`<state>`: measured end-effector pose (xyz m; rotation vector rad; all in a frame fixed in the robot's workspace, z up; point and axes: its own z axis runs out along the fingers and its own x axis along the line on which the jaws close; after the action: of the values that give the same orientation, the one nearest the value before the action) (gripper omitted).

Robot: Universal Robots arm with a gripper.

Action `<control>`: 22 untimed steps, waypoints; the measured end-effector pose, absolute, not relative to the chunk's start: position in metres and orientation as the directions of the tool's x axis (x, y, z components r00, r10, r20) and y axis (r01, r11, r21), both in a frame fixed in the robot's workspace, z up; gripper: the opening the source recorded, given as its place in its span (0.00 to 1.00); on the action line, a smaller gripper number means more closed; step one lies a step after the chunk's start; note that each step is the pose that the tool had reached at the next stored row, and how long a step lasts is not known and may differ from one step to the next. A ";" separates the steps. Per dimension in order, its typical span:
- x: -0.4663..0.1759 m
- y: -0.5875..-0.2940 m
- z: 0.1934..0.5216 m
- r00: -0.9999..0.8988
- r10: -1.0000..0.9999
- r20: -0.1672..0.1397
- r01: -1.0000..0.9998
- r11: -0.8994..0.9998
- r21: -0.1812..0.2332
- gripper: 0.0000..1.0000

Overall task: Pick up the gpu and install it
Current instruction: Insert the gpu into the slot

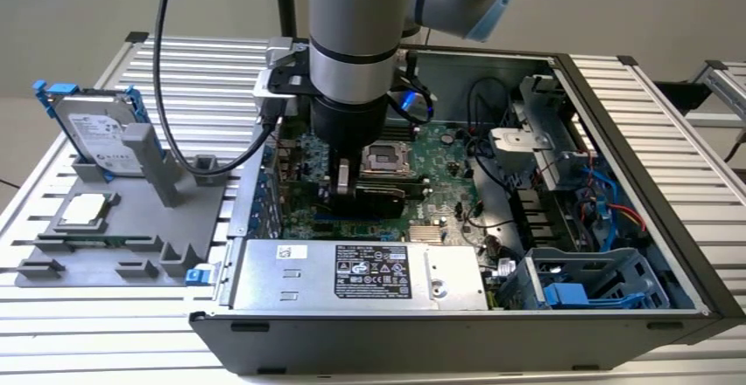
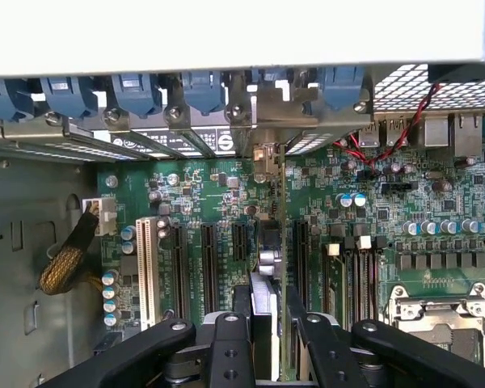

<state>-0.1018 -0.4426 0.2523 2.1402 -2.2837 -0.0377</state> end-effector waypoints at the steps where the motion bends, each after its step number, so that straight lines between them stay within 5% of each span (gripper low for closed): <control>1: -0.102 -0.443 0.252 -0.065 -0.998 -0.008 -0.998 0.065 0.026 0.00; 22: -0.103 -0.439 0.255 -0.049 -0.999 -0.008 -0.999 0.049 0.025 0.00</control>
<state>-0.1033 -0.4387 0.2546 2.1584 -2.2664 -0.0367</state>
